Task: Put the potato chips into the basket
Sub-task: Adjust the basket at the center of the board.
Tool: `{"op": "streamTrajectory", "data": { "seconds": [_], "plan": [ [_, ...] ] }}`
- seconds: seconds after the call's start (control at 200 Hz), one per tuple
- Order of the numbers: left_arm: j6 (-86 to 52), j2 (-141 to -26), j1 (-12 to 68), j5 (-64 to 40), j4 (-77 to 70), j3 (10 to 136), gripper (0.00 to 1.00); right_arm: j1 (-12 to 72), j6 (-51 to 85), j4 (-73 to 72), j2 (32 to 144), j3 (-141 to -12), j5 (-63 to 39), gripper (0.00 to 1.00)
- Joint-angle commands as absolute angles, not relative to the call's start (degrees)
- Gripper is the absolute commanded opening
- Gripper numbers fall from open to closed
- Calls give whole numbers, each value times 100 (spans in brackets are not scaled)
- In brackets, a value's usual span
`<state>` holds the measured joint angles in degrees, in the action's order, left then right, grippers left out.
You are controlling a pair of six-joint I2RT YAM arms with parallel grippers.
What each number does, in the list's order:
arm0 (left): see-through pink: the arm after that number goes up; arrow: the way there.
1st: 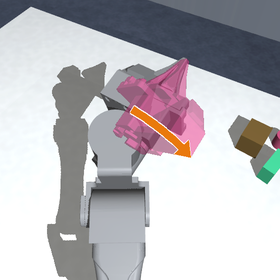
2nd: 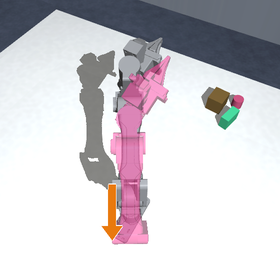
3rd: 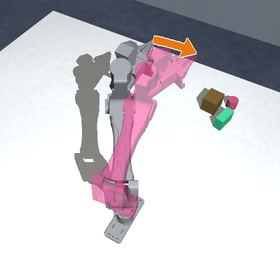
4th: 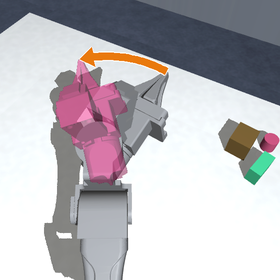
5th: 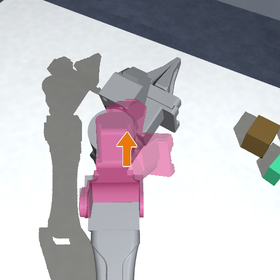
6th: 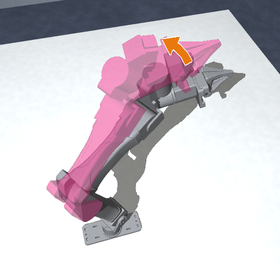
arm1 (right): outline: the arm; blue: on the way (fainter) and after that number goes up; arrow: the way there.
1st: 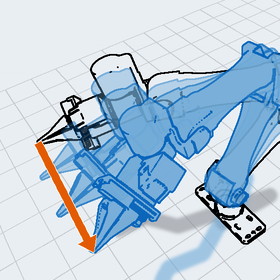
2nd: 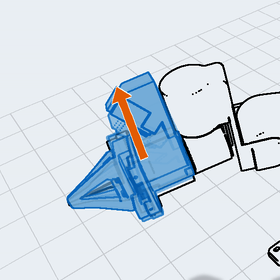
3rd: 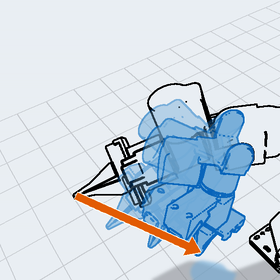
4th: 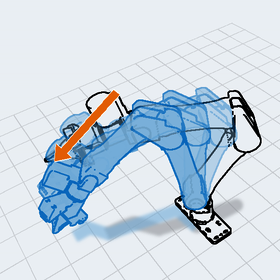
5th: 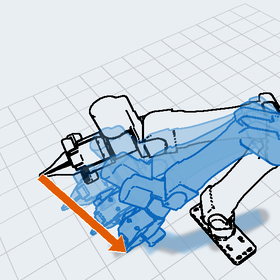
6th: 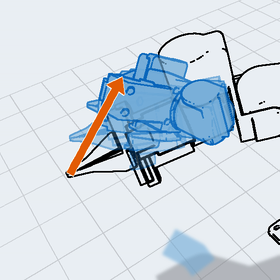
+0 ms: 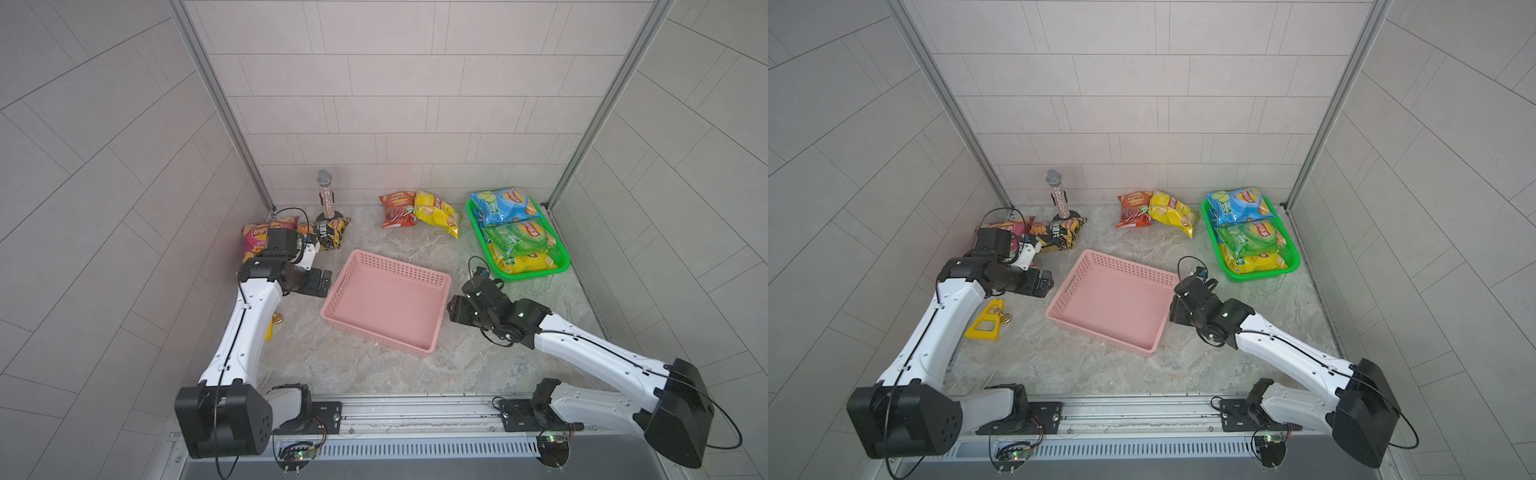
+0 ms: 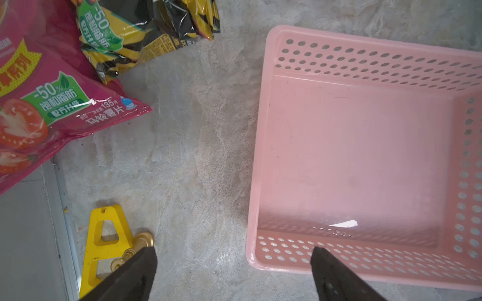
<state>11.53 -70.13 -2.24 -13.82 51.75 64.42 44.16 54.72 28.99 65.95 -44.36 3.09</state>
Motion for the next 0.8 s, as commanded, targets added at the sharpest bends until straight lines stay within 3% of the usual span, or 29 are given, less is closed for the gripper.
{"op": "streamTrajectory", "data": {
  "seconds": [0.0,0.355,0.59,0.796],
  "plan": [
    [1011,-6893,-242,-1523,5056,6212,100,4605,5601,2757,6879,-4277,205,67],
    [1264,-6655,-249,-1933,5169,6113,100,4612,5286,2294,7734,-4593,-35,67],
    [1072,-6541,-250,-1621,4976,5775,100,4598,5396,3219,6957,-4715,681,69],
    [923,-6605,-246,-1176,4717,5652,100,4597,5678,2598,6630,-4614,112,71]
  ]
}}
